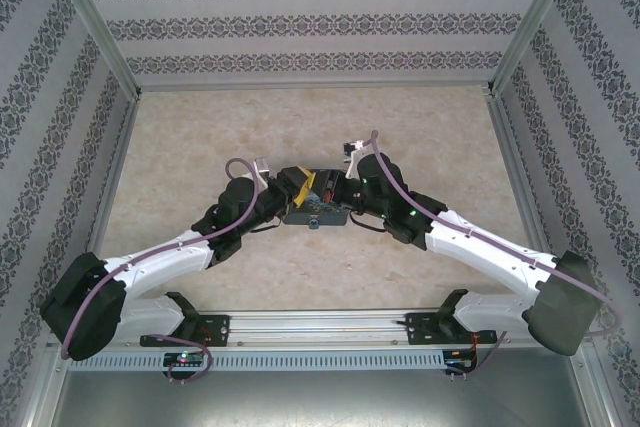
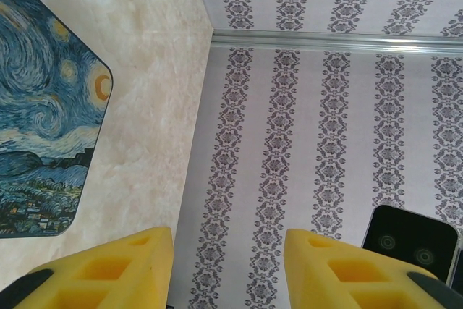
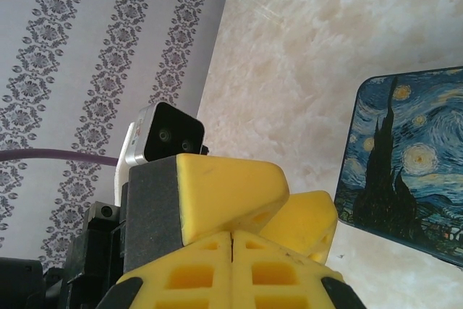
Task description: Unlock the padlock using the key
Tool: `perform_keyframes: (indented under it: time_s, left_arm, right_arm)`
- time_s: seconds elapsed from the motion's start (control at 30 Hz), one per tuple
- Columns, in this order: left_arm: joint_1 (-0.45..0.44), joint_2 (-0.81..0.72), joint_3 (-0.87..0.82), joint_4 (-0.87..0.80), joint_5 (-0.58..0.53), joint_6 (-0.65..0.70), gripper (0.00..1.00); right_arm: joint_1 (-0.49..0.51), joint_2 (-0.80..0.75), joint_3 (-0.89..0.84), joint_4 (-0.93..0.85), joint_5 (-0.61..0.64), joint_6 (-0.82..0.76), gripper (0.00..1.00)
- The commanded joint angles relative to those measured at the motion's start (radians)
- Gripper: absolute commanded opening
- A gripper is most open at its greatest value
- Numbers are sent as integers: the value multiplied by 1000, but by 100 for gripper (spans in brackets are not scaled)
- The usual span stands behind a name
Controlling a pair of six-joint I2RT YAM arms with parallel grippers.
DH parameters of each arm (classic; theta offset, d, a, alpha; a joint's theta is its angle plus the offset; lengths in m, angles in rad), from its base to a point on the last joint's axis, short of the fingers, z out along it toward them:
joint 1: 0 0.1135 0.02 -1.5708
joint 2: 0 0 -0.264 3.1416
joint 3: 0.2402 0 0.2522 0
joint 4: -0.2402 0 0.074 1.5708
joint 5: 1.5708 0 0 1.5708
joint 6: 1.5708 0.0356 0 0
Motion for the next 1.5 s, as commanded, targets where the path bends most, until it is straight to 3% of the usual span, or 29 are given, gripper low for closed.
perform_keyframes:
  time_s: [0.0, 0.27, 0.53, 0.73, 1.47]
  left_arm:
    - [-23, -16, -6, 147, 35, -43, 45]
    - [-30, -21, -16, 180, 14, -91, 48]
    - [-31, -48, -25, 157, -15, -119, 72]
    - [-31, -40, -25, 176, -15, -130, 82]
    - [-31, -53, -27, 73, -22, -61, 83]
  right_arm:
    - [-10, 13, -23, 12, 8, 9, 0]
    - [-9, 12, -52, 59, 15, 23, 0]
    - [-9, 11, -94, 81, 29, 42, 0]
    - [-4, 50, -117, 127, 32, 62, 0]
    - [19, 26, -4, 91, 11, 42, 0]
